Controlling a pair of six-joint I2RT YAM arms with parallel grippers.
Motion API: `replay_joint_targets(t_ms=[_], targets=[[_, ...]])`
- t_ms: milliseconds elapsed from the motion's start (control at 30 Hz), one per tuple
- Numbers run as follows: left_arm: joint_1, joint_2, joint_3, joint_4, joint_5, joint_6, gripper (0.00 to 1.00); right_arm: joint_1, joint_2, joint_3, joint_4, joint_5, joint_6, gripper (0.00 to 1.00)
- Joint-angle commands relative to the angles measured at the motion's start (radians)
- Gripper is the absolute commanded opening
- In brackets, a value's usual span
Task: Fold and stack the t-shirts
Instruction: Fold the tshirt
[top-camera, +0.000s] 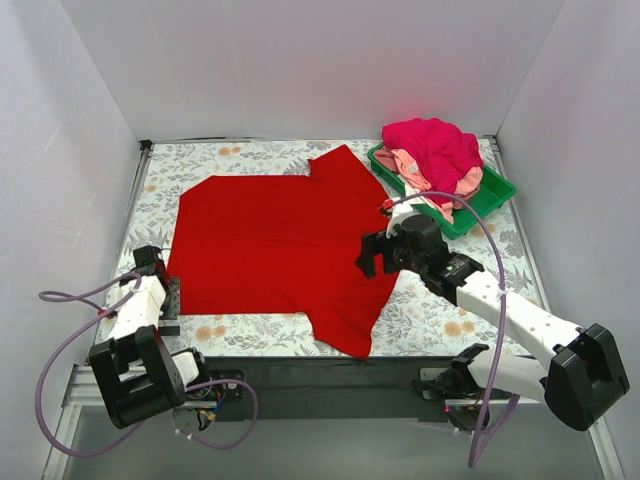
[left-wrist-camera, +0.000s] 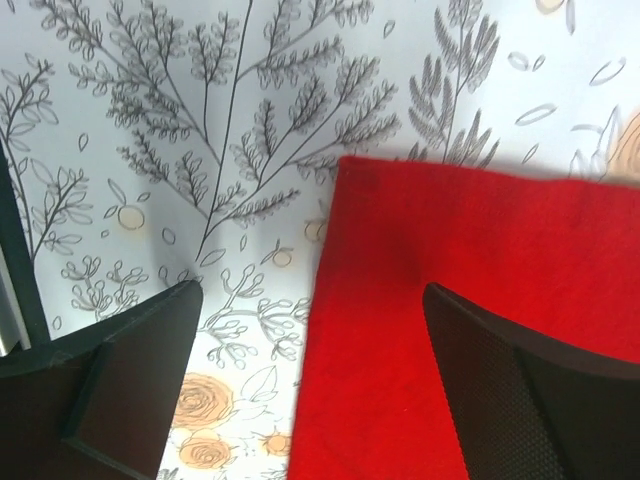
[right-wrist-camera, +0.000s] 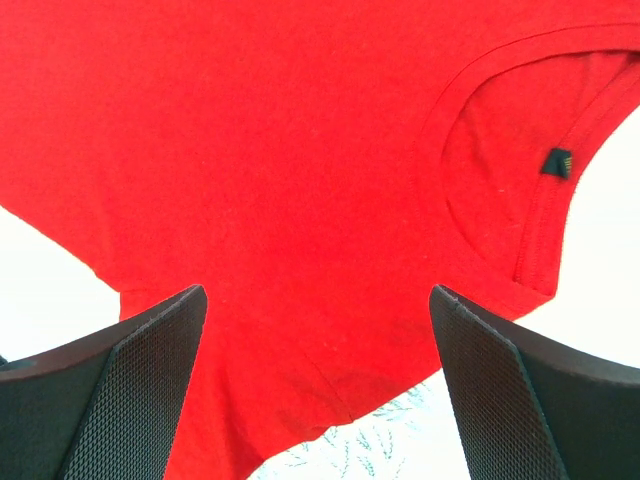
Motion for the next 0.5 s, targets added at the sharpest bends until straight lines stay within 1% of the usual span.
replay_joint_targets(t_ms=[0, 67, 100, 133, 233, 300, 333, 367, 467], targets=[[0.053, 0.018, -0.019, 0.112, 0.016, 0.008, 0.90, 0.004, 0.009, -0.009, 0.037, -0.044, 0.011, 0.98], [0.065, 0.037, -0.026, 0.157, 0.027, 0.026, 0.87, 0.004, 0.011, -0.015, 0.036, -0.050, 0.014, 0.98], [0.070, 0.042, -0.033, 0.177, 0.030, 0.049, 0.82, 0.004, 0.008, -0.019, 0.036, -0.056, 0.015, 0.98], [0.068, 0.048, -0.033, 0.184, 0.018, 0.048, 0.79, 0.005, 0.006, -0.021, 0.036, -0.060, 0.020, 0.98], [0.070, 0.046, -0.036, 0.157, -0.028, 0.031, 0.71, 0.008, -0.002, -0.038, 0.034, -0.081, 0.024, 0.98], [0.070, 0.019, -0.045, 0.152, -0.059, 0.024, 0.65, 0.013, -0.005, -0.050, 0.034, -0.086, 0.037, 0.98], [0.070, 0.003, -0.064, 0.167, -0.062, 0.034, 0.50, 0.017, -0.002, -0.053, 0.034, -0.087, 0.040, 0.98], [0.070, -0.023, -0.070, 0.171, -0.066, 0.036, 0.44, 0.023, 0.000, -0.056, 0.030, -0.087, 0.044, 0.98], [0.070, -0.049, -0.084, 0.177, -0.079, 0.037, 0.35, 0.046, 0.011, -0.064, 0.008, -0.084, 0.052, 0.98]])
